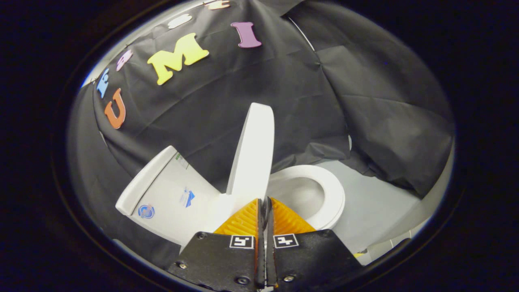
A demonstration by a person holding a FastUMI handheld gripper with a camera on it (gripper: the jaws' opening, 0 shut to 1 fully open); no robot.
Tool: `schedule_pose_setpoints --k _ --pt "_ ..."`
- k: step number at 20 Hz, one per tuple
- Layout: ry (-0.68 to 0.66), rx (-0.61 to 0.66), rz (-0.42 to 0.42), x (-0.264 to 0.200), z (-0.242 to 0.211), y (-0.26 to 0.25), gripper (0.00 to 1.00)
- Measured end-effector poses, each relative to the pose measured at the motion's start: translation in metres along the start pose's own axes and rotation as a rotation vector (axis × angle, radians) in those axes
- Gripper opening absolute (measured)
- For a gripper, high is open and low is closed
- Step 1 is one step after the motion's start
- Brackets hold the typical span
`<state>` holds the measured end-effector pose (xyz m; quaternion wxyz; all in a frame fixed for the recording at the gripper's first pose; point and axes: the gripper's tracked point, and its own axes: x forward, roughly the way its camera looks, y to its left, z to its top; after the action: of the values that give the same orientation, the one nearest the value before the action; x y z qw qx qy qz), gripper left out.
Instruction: Open the toilet lid.
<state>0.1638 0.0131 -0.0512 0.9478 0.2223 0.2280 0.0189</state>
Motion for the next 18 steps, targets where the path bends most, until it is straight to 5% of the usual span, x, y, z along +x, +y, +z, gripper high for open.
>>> schedule_pose_setpoints --k 18 --pt "-0.084 -0.240 -0.027 -0.015 0.004 0.070 0.05"
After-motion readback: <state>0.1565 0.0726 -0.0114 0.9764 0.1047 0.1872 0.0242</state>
